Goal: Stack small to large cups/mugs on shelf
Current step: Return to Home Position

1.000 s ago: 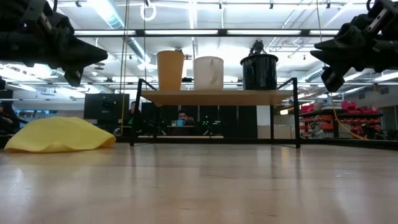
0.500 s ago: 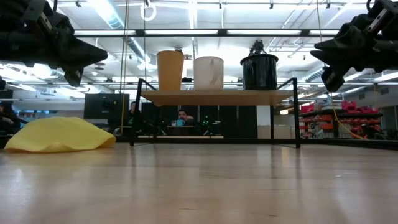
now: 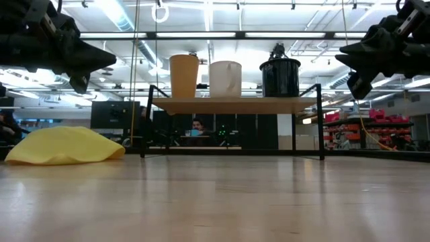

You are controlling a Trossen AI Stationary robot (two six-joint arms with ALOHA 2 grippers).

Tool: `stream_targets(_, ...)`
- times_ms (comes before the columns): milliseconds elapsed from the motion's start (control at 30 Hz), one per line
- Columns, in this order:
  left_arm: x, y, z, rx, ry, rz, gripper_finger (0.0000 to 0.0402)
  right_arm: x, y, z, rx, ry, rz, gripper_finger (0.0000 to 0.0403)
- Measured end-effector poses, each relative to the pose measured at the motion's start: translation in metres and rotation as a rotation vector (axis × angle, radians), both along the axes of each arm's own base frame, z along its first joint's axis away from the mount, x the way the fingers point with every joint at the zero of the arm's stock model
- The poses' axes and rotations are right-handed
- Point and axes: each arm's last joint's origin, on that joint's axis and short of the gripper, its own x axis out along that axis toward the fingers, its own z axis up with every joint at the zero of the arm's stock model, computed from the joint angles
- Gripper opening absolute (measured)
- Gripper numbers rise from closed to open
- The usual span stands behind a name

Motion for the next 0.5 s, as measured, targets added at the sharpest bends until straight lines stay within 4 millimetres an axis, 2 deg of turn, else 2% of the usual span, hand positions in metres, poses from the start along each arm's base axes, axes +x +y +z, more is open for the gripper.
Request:
stream_targets(267, 0.0000, 0.0000, 0.0000, 0.000, 0.000, 0.000, 0.0040, 0.0000, 0.0000, 0.0001, 0.000, 0.000, 0.000, 0.0072)
stream_targets(500, 0.0000, 0.0000, 0.0000, 0.000, 0.000, 0.000, 0.0034, 0.0000, 0.0000, 0.0001, 0.000, 0.000, 0.000, 0.0072)
